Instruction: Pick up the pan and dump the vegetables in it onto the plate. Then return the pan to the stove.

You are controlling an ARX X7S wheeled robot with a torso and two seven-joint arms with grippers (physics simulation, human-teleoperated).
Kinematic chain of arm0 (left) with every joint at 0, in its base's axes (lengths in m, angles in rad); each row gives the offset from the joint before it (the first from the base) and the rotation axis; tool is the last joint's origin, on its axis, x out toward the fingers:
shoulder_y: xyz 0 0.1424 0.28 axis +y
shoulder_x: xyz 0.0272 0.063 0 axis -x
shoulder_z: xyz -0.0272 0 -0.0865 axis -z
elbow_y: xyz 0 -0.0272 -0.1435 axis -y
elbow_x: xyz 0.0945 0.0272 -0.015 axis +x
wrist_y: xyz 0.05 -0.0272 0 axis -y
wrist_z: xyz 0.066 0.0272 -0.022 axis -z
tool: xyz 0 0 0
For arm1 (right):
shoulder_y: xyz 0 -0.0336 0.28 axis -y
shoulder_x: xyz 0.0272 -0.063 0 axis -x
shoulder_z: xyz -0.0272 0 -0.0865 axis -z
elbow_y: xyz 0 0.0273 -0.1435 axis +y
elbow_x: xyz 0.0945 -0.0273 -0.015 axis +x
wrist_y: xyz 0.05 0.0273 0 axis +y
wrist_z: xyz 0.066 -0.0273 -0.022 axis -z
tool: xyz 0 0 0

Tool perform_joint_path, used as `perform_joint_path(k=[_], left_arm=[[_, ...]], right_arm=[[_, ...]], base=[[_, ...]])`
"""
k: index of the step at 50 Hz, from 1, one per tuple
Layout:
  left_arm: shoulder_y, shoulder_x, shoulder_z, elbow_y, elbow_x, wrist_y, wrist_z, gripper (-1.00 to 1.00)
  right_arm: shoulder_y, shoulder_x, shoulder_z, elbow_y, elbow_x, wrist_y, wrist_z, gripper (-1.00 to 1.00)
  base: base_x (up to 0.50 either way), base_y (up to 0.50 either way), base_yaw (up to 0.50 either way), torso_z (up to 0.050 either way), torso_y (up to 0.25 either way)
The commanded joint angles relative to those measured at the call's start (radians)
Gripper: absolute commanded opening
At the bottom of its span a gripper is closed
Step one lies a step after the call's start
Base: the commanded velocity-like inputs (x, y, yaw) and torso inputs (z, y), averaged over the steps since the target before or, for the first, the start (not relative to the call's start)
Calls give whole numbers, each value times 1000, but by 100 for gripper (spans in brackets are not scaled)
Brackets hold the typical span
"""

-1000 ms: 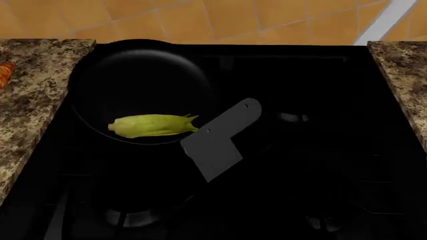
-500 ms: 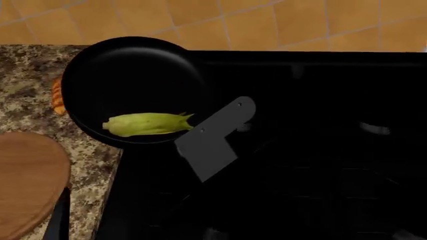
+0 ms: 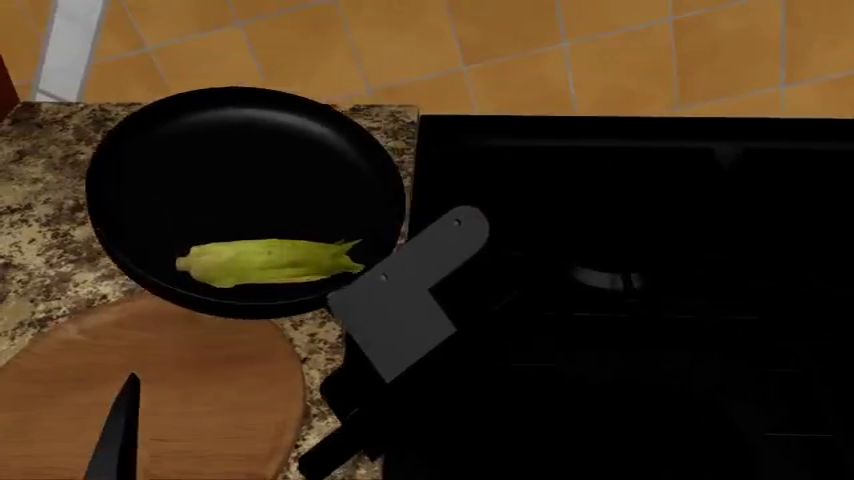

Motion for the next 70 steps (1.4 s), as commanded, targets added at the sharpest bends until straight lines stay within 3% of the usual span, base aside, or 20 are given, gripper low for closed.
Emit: perform_joint_path(k=[1, 5, 14, 27, 35, 52, 57, 63, 70], left_arm=[[-93, -2, 122, 1, 2, 27, -33, 100], [-122, -2, 163, 1, 8, 36, -44, 100], [-356, 31, 479, 3, 30, 111, -132, 100], [-498, 23, 678, 3, 65, 203, -199, 100], [-542, 28, 763, -2, 94, 243, -232, 100], [-556, 59, 820, 1, 123, 265, -259, 100], [-592, 79, 887, 2, 144, 282, -292, 100], [-720, 137, 1049, 3, 164, 327, -382, 100], [-771, 143, 1104, 3, 172, 358, -396, 100]], right_arm=[[29, 12, -6, -41, -98, -49, -30, -100], [42, 30, -63, -58, -155, -53, 14, -100], [116, 35, -173, -10, -259, -103, 79, -100], [124, 11, -345, 135, -369, -225, 151, -100], [136, 11, -461, 165, -498, -277, 243, -100], [164, 28, -519, 142, -638, -340, 377, -100], [170, 20, -519, 213, -638, -375, 401, -100], [177, 11, -534, 265, -650, -386, 416, -100], [199, 6, -586, 281, -707, -377, 430, -100]], base=[[0, 0, 0, 0, 10], [0, 0, 0, 3, 3], [0, 0, 0, 0, 2], [0, 0, 0, 1, 2], [0, 0, 0, 1, 3], [0, 0, 0, 1, 2], [0, 0, 0, 0, 2], [0, 0, 0, 0, 3], [0, 0, 0, 1, 3]])
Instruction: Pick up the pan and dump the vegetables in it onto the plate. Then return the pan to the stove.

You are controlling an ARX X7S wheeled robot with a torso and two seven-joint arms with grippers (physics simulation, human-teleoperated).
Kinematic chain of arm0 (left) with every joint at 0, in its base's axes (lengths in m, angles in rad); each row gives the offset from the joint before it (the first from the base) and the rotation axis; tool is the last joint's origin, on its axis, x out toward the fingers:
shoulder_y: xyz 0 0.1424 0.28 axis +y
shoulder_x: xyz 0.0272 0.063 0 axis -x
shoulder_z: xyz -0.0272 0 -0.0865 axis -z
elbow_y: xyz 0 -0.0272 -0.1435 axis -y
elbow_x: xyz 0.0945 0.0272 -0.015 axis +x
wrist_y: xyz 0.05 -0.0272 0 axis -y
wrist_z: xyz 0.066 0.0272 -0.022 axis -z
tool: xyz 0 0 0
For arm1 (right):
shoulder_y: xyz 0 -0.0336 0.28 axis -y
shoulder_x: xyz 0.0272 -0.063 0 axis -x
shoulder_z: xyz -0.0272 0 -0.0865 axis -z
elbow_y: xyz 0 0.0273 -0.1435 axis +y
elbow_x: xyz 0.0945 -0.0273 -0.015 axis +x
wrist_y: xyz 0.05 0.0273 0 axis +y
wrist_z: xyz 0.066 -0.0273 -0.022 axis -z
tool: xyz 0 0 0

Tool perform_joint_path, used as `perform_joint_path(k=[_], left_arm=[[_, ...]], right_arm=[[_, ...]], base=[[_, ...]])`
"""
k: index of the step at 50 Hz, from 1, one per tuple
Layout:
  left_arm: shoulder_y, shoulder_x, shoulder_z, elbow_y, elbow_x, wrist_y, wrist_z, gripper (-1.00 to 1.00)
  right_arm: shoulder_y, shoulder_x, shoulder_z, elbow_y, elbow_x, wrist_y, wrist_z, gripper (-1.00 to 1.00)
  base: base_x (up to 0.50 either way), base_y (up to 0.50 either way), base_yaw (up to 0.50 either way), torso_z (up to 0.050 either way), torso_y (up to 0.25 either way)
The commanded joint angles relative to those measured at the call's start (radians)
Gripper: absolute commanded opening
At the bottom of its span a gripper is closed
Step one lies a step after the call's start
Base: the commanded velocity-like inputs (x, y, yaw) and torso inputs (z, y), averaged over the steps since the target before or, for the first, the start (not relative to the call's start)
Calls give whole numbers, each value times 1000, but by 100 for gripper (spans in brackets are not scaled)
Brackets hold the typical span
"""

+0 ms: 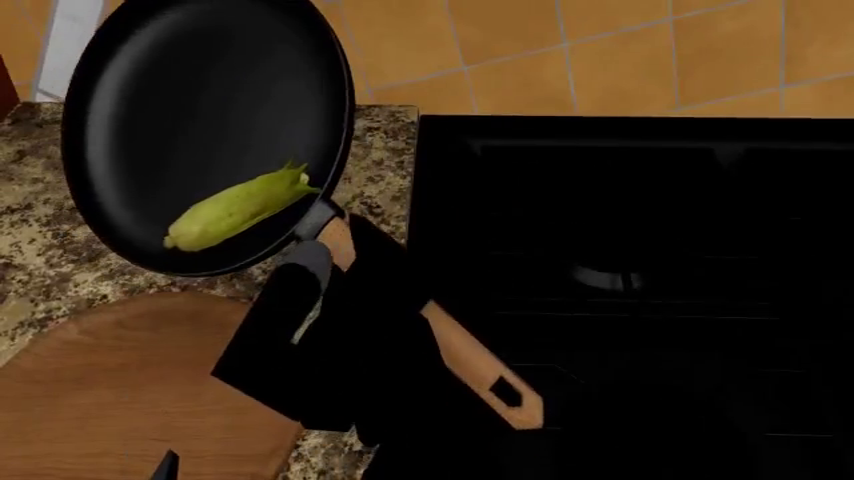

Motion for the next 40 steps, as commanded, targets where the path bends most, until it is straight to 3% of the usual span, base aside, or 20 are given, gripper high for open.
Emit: perform_joint_path(k=[1, 40], left_arm=[[-102, 34, 132, 1, 25, 54, -55, 100], [-105, 67, 174, 2, 79, 73, -58, 100]], right_arm=[[51, -17, -32, 20, -240, -8, 68, -100], [68, -70, -233, 271, -472, -53, 260, -100]], base=[[0, 0, 0, 0, 0], [0, 0, 0, 1, 2]])
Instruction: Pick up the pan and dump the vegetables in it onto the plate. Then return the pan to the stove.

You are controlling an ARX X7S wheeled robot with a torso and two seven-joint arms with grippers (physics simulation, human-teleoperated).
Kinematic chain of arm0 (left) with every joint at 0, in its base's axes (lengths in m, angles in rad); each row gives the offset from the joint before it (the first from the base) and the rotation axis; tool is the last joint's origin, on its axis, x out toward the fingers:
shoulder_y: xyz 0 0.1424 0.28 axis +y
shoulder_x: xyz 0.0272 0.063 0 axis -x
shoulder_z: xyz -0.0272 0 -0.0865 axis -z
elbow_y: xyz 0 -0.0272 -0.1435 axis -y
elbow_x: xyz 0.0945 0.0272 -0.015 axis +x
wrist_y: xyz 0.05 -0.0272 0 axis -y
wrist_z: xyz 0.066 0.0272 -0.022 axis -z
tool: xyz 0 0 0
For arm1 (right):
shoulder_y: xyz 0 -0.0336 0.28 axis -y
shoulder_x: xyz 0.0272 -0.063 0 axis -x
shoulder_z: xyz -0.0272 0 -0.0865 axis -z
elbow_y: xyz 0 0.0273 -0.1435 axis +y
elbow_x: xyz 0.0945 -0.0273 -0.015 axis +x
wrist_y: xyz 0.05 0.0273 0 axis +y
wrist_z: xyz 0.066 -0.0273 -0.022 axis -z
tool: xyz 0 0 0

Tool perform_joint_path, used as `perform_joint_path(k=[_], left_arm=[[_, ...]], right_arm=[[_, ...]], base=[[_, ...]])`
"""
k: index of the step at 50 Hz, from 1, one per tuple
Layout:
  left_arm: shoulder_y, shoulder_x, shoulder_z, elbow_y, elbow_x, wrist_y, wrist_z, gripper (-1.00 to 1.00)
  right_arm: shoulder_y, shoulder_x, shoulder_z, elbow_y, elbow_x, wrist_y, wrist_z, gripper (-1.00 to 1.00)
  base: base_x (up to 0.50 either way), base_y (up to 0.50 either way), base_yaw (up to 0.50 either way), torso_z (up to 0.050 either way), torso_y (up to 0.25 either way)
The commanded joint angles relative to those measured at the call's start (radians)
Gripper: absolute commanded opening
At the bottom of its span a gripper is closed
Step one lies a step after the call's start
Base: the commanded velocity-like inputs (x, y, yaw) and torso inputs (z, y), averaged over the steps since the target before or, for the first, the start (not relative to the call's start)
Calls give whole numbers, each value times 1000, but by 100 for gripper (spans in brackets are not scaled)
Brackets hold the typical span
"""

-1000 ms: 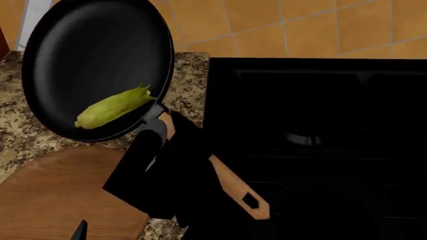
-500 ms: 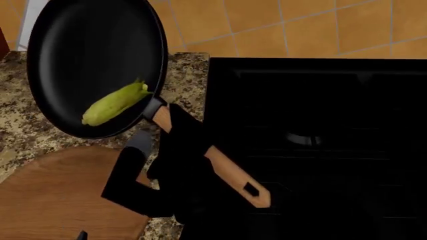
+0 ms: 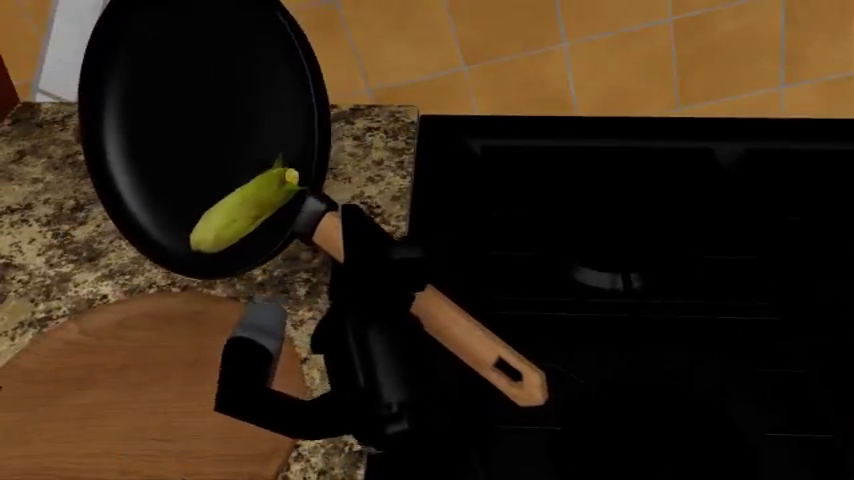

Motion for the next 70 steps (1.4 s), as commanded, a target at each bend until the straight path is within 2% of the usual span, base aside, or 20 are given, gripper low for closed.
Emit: perform_joint_path(k=[1, 12, 14, 31, 50, 53, 54, 55, 57, 62, 70], left_arm=[[-12, 2, 17, 0, 9, 14, -1, 100], [-8, -15, 47, 0, 53, 37, -1, 100], [-9, 8, 65, 0, 64, 65, -1, 100], [16, 7, 50, 0, 70, 48, -1, 100], [26, -12, 64, 0, 100, 54, -1, 100], [46, -13, 56, 0, 108, 47, -1, 100], [50, -15, 55, 0, 111, 46, -1, 100], [53, -16, 53, 0, 112, 44, -1, 100], [59, -16, 46, 0, 109, 38, -1, 100], [71, -11, 26, 0, 95, 19, -1, 100], [76, -15, 5, 0, 74, 0, -1, 100]], right_arm=[[40, -28, -74, 36, -288, 52, 91, -100], [37, -28, -107, 23, -338, 58, 116, -100], [39, -30, -103, 26, -333, 57, 113, -100], [63, -54, -161, 102, -457, 147, 144, -100], [82, -68, -163, 137, -486, 180, 146, -100], [67, -49, -76, 74, -392, 149, 127, -100], [32, -32, 53, 3, -242, 71, 90, -100], [24, -22, 135, -55, -132, 62, 35, -100], [10, -4, 206, -100, -59, 42, 10, -100], [-2, 8, 192, -83, -86, 39, 45, -100], [-14, 28, 261, -207, -7, 46, -22, -100]], base=[[0, 0, 0, 0, 10], [0, 0, 0, 1, 2], [0, 0, 0, 0, 5], [0, 0, 0, 1, 2], [0, 0, 0, 1, 3], [0, 0, 0, 3, 3], [0, 0, 0, 0, 0], [0, 0, -3, 0, 0], [0, 0, 0, 0, 0], [0, 0, -1, 0, 4], [0, 0, 0, 1, 1]])
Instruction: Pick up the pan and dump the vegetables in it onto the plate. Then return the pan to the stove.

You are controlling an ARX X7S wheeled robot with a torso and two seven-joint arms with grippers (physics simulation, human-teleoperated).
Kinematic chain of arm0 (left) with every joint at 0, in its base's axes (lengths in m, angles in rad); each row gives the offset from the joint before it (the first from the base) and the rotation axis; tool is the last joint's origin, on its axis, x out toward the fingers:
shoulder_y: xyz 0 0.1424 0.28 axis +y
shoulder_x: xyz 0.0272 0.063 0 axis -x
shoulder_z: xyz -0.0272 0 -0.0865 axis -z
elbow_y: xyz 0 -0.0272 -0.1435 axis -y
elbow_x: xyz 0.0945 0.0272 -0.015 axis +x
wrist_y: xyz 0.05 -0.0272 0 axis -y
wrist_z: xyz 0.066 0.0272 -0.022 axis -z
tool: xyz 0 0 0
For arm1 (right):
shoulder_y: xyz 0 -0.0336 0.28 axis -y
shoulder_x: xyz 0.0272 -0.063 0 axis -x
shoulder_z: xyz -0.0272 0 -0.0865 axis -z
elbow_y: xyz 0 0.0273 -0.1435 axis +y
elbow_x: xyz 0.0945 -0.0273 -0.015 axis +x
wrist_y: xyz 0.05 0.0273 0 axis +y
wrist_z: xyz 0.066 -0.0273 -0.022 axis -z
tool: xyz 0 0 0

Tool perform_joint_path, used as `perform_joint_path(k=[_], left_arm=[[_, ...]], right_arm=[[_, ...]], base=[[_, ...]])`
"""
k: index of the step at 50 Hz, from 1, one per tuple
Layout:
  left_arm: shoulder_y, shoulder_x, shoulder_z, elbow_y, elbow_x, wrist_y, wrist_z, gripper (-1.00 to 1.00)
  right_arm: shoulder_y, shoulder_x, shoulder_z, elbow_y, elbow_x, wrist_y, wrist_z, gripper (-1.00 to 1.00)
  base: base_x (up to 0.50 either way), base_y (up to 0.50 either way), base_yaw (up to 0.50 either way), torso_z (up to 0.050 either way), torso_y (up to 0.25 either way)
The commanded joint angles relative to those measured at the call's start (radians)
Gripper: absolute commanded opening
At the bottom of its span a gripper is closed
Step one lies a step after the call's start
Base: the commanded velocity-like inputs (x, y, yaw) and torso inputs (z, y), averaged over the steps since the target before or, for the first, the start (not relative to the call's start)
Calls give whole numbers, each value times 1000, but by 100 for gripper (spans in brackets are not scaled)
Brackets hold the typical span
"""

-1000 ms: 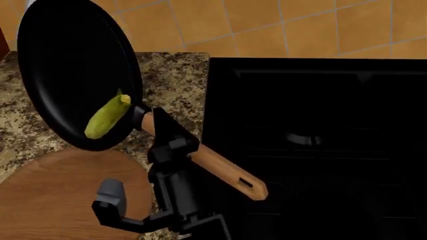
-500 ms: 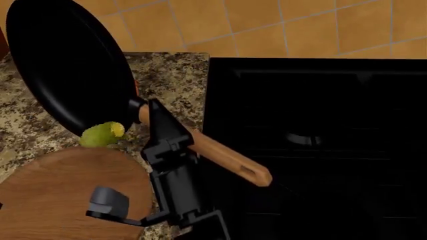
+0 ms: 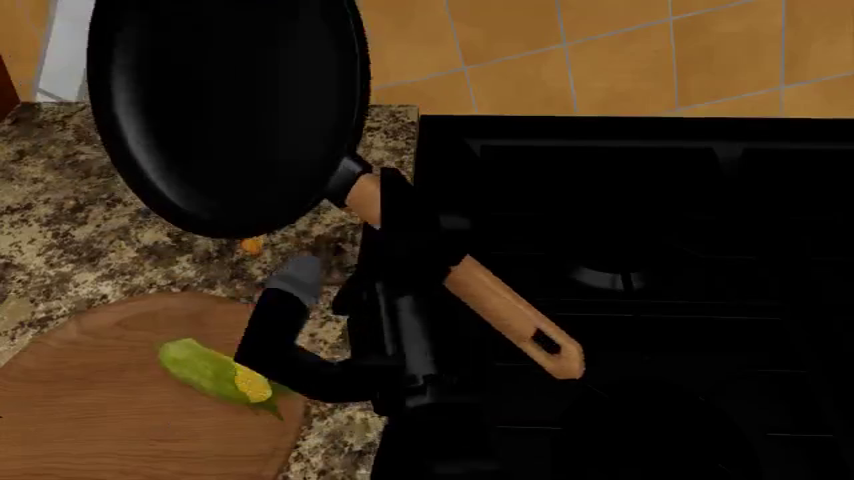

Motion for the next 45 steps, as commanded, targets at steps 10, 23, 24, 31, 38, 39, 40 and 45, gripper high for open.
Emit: perform_joint_path(k=[10, 23, 24, 31, 38, 39, 40, 45], left_arm=[[17, -18, -15, 0, -4, -21, 0, 100], [31, -32, -19, 0, 5, -27, 0, 100], [33, -32, -21, 0, 5, -29, 0, 100], [48, -24, -38, 0, -2, -39, 0, 100], [64, -13, -51, 0, -8, -51, 0, 100], [65, -13, -52, 0, -8, -51, 0, 100], [61, -15, -49, 0, -8, -48, 0, 100], [60, -14, -55, 0, -18, -39, 1, 100]], right_arm=[[-26, 29, 279, -308, 221, 44, -214, -100], [-60, 58, 294, -402, 254, 90, -247, -100], [-63, 61, 292, -411, 252, 94, -246, -100], [-71, 74, 308, -460, 251, 104, -239, -100], [-72, 84, 338, -476, 248, 105, -219, -100], [-73, 84, 342, -477, 249, 105, -218, -100], [-73, 86, 345, -480, 249, 104, -216, -100], [-62, 84, 356, -493, 250, 120, -217, -100]], base=[[0, 0, 0, 1, 3], [-50, -142, 0, 1, 2], [-191, -500, 0, 0, 0], [-195, -500, 0, 0, 2], [-147, -500, 0, 1, 1], [-70, -500, 0, 0, 0], [-47, -500, 0, 0, 10], [-43, -500, 0, 0, 2]])
